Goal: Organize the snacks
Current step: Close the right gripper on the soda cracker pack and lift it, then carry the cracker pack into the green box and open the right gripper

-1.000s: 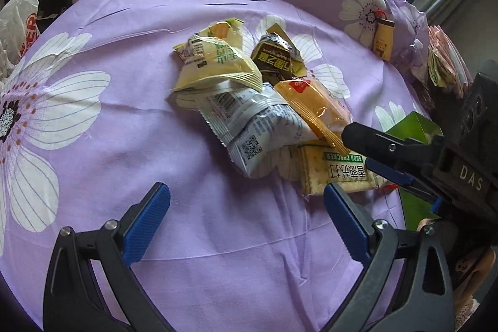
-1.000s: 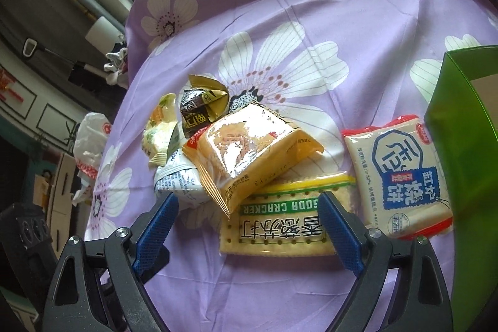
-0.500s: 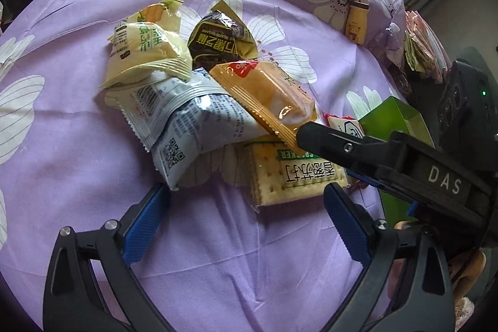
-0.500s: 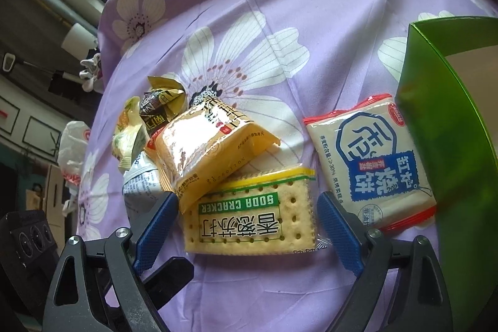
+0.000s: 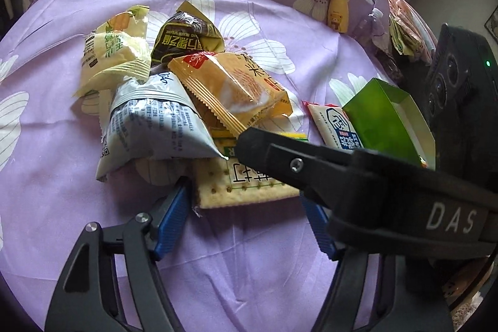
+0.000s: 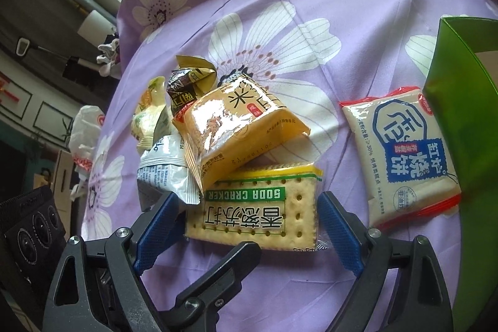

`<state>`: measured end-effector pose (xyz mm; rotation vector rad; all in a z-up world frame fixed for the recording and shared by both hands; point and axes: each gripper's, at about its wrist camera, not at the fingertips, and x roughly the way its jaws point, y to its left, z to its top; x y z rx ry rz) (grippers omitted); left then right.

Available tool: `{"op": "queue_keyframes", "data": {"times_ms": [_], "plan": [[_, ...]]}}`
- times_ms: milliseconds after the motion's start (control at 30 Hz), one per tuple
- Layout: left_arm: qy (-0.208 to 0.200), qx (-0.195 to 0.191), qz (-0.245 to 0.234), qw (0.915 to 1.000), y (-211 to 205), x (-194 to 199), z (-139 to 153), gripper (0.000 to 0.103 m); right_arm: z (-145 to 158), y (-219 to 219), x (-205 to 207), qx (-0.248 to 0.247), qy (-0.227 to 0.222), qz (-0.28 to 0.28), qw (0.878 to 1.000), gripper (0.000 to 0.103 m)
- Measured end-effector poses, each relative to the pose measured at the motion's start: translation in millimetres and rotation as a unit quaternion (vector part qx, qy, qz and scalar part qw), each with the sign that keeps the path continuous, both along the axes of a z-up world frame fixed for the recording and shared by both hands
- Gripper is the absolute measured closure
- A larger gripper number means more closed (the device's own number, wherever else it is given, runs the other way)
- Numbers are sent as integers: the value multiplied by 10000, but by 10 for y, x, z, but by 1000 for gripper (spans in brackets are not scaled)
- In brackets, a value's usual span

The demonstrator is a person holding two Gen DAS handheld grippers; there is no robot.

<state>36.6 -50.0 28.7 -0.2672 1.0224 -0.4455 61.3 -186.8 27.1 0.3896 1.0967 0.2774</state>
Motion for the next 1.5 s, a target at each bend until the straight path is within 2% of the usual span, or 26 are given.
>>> {"op": "queue_keyframes", "data": {"times_ms": [133, 233, 333, 433, 533, 633, 767, 833, 933, 1100, 1267, 1500], "plan": [[-75, -102, 9, 9999, 26, -65, 101, 33, 89, 21, -66, 53, -179, 75, 9998, 11], [-246, -135, -8, 9996, 38, -126, 197, 33, 167, 38, -120, -5, -332, 89, 9994, 11], [-434, -161, 72, 9989, 70, -198, 293, 37, 245, 34, -186, 85, -383, 69, 9992, 11], [-604, -277, 29, 9978, 100, -258, 399, 38, 378, 45, -266, 25, -631, 28, 9980, 11], [-829, -335, 58, 9960, 128, -351, 507, 40, 489, 42, -342, 56, -843, 49, 9964, 11], [-1065, -412, 135, 9934, 148, -435, 638, 50, 590, 32, -398, 46, -993, 67, 9950, 11], [-1549, -308, 151, 9873, 63, -590, 852, 50, 765, -39, -508, 182, -1242, 45, 9921, 11], [-1660, -276, 32, 9857, 3, -646, 913, 50, 867, -59, -583, 92, -1445, 33, 9895, 11], [-1751, -222, -114, 9842, -104, -712, 953, 50, 990, -119, -672, -61, -1662, -74, 9860, 11], [-1841, -277, -299, 9821, -300, -799, 1055, 54, 1177, -386, -809, 95, -1912, -289, 9811, 11], [-2106, -297, -523, 9757, -632, -860, 1182, 54, 1357, -663, -993, -6, -2268, -592, 9721, 11], [-1837, -560, -958, 9767, -1074, -852, 1167, 60, 1385, -1221, -1174, 116, -2350, -1182, 9647, 11]]}}
